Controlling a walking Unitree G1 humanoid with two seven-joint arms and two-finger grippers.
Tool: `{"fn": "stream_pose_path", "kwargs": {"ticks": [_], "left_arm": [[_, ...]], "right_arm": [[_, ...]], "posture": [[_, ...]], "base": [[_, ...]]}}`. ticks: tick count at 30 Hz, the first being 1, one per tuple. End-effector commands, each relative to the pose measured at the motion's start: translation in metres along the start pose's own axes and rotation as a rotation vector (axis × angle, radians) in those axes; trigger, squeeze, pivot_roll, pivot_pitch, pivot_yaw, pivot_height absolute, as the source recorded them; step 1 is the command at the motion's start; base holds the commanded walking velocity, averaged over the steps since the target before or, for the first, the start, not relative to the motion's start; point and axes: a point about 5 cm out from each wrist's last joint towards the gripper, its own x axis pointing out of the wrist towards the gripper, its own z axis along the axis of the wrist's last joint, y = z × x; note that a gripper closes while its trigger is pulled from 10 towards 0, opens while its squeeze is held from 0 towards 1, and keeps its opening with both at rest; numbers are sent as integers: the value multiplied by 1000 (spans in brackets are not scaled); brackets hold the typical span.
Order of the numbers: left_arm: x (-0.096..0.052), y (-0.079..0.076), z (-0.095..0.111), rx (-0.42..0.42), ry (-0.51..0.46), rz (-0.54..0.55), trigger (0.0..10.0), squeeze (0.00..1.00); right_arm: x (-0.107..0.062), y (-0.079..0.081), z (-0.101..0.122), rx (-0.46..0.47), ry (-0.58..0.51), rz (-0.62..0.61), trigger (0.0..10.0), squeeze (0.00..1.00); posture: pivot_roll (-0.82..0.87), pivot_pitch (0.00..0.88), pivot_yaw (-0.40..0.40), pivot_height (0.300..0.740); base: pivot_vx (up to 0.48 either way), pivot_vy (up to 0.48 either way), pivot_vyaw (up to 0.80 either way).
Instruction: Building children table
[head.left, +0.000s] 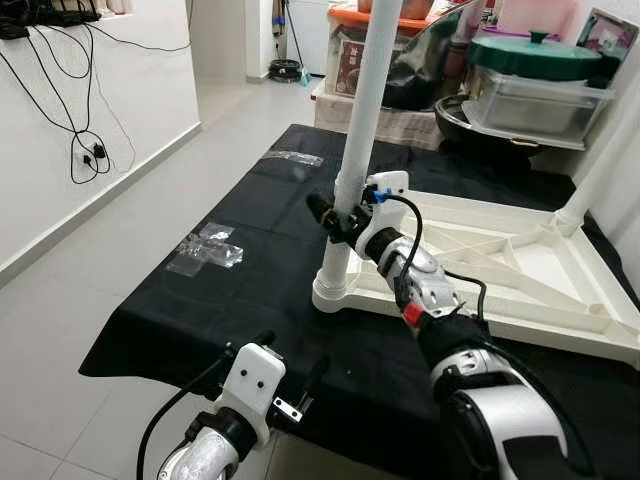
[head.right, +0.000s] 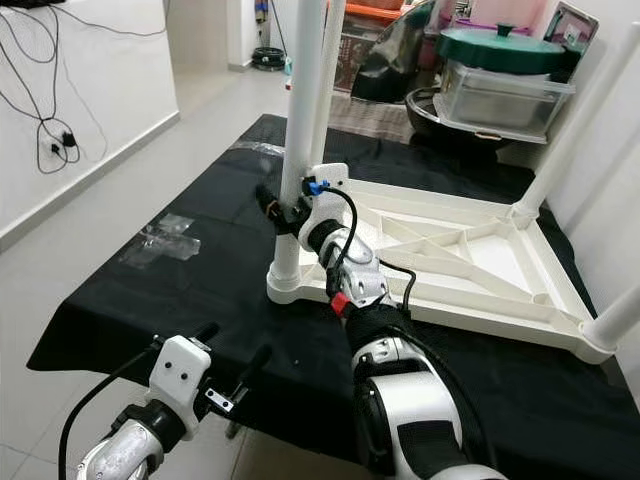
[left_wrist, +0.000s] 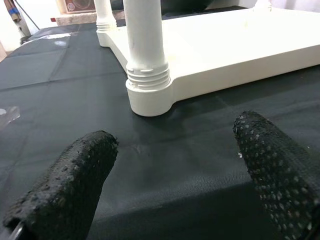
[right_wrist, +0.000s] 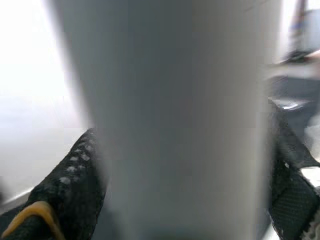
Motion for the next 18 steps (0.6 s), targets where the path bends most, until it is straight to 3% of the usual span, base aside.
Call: {"fn": "stream_pose_path", "kwargs": {"ticks": [1,9,10,13,18], "left_arm": [[-1,-3,-2,-6,15,-10,10000,0],[-2,-4,0,-7,15,-13,10000,0],[-3,-5,0,-6,16,-12,10000,0],[-2,-5,1,-5,17,-11,10000,0],[-2,-5,1,-4,17,-10,10000,0]], "right_arm": [[1,2,-3,23,40,70,10000,0],[4,4,-3,19,75,143,10000,0],[7,2,1,15,52,83,0,0],[10,0,8,2,21,1,0,0],[11,-1,13,21,-8,1,0,0]], "posture": [[81,58,-117,740],[88,60,-124,740],[92,72,-127,740],[92,73,-130,740],[86,74,-129,740]], "base": [[0,0,0],[0,0,0],[0,0,0],[0,0,0],[0,0,0]]}}
